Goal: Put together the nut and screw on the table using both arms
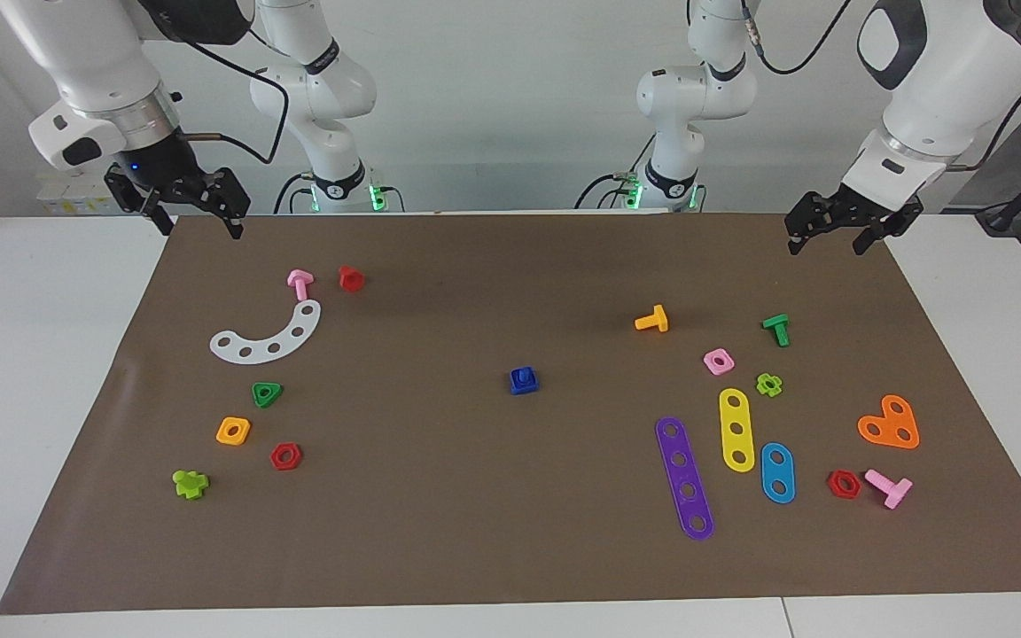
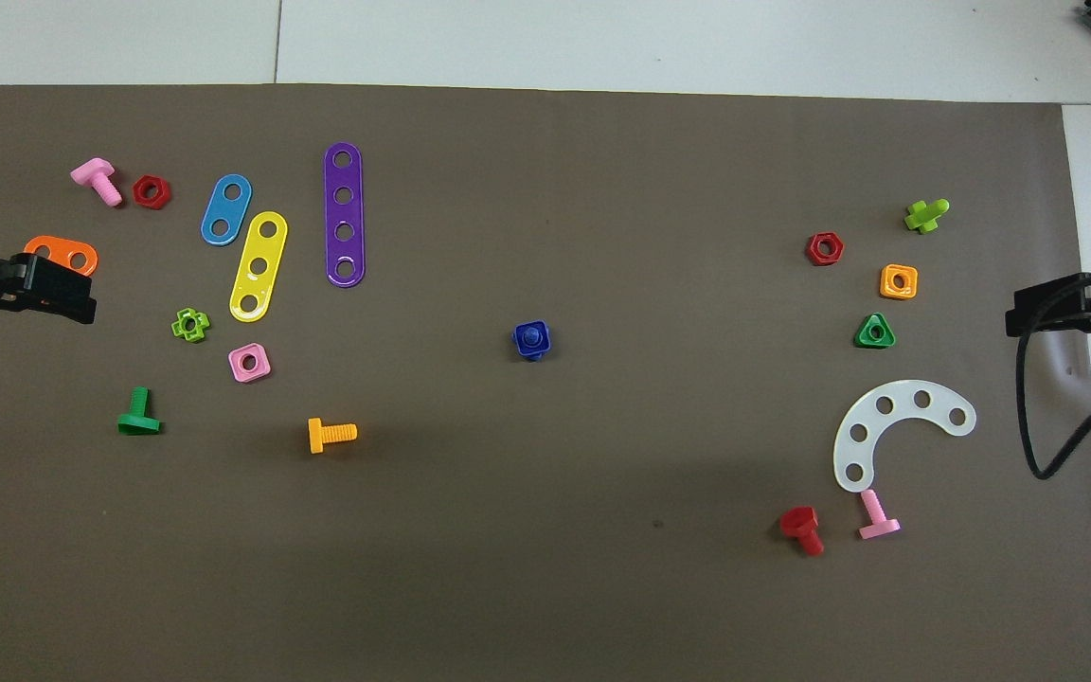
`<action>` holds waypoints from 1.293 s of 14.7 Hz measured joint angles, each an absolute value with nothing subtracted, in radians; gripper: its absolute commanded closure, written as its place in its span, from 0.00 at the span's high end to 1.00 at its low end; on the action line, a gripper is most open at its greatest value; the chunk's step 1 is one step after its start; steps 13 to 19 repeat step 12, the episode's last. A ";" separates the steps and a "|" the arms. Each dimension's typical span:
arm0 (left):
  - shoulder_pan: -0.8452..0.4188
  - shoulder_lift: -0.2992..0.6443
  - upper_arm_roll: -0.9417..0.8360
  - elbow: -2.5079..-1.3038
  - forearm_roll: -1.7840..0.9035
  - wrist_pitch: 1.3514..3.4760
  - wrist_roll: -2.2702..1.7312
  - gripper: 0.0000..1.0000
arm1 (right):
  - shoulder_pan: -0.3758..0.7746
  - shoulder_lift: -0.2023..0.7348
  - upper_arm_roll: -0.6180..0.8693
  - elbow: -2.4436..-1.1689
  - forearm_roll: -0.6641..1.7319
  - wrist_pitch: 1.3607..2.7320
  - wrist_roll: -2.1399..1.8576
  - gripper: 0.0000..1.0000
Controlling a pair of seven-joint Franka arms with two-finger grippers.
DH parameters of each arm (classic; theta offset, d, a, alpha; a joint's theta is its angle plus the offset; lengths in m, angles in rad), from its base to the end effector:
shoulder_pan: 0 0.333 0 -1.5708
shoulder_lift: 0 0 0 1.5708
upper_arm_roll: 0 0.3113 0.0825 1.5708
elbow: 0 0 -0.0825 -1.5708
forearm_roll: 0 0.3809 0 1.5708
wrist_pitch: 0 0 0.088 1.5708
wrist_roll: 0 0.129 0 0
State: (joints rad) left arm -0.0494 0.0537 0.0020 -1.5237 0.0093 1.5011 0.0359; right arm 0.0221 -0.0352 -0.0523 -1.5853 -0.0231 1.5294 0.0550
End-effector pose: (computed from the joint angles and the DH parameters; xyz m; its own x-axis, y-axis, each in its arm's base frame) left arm 0.5579 -0.0252 0.5841 0.9937 -0.0824 -0.0765 -0.0832 -0.9965 -0.0067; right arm 0.5356 -0.0197 0.6066 0.9961 -0.0860 -0.0195 -0.0855 -0.9961 0.0224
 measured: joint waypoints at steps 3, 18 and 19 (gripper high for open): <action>-0.049 0.054 0.002 -1.524 0.010 1.501 0.034 1.00 | 0.022 -0.035 -0.052 -1.585 -0.023 1.529 0.055 1.00; -0.049 0.054 0.004 -1.524 0.010 1.528 0.034 1.00 | 0.022 -0.036 -0.052 -1.585 -0.023 1.529 0.055 1.00; -0.049 0.054 0.004 -1.524 0.010 1.528 0.034 1.00 | 0.022 -0.036 -0.052 -1.585 -0.023 1.529 0.055 1.00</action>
